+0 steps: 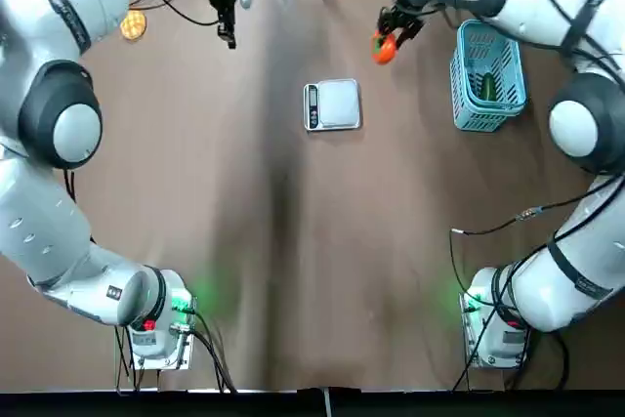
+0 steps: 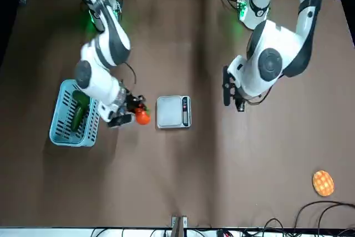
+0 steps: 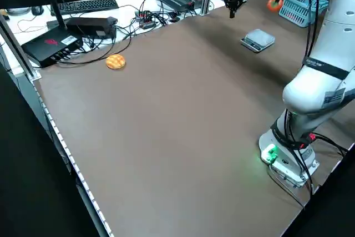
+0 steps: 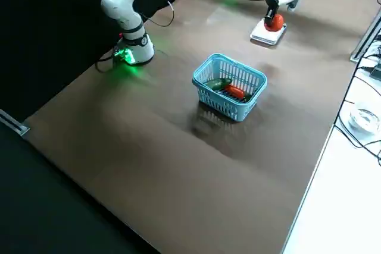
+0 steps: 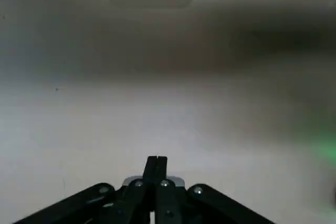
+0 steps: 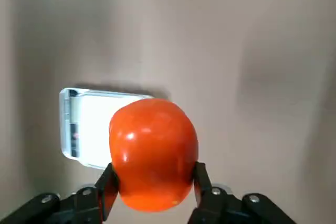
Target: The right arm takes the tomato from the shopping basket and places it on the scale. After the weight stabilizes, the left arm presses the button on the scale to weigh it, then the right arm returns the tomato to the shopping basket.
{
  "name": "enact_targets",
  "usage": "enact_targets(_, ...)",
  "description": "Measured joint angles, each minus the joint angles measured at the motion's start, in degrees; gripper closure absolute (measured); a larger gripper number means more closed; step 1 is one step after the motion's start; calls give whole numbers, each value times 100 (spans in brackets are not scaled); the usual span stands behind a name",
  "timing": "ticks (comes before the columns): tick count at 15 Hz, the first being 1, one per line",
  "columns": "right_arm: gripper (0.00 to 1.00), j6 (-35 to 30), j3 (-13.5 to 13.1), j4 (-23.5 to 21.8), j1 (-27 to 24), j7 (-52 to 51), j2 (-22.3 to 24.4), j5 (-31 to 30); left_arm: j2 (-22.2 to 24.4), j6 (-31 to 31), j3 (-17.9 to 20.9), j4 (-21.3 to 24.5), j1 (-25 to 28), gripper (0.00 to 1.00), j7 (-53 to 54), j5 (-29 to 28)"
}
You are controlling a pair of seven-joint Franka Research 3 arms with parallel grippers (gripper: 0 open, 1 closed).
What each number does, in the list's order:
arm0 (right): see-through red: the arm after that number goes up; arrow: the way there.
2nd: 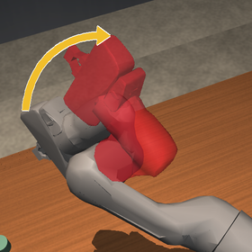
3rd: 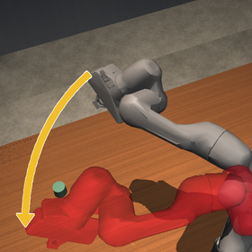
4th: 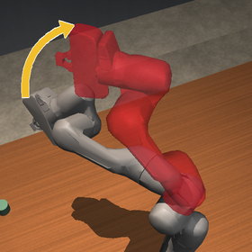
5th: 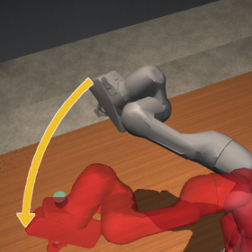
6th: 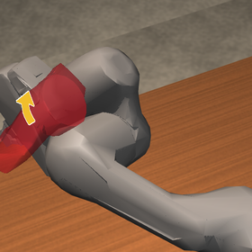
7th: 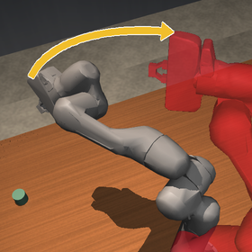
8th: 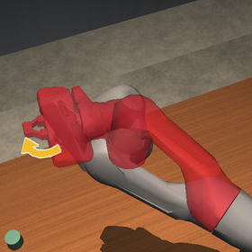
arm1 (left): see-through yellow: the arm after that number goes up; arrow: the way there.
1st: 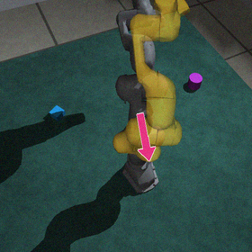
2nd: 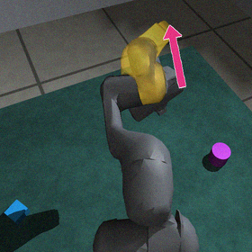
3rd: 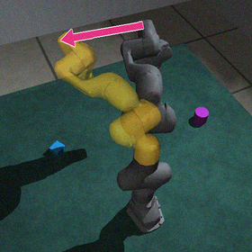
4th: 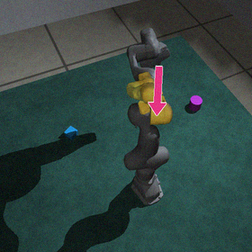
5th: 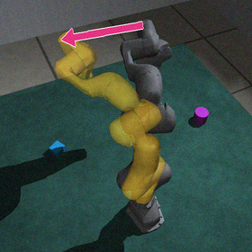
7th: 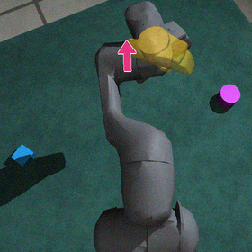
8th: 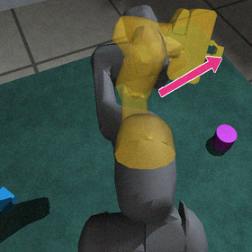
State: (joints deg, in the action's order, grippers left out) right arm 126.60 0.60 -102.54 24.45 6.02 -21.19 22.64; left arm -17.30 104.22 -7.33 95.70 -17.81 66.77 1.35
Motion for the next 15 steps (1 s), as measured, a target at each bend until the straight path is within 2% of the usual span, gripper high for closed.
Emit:
enact_targets(5, 38, 463, 27, 7, 349, -1072, -701, 1886, -590, 220, 0, -318, -392, 99, -469, -2)
enact_targets(7, 38, 471, 27, 7, 380, -1567, -840, 2396, -773, 389, 1, -369, -472, 99, -478, -2)
enact_targets(15, 38, 466, 5, 4, 374, -1990, -1077, 2682, -1166, 627, 0, -416, -642, 99, -478, -14)
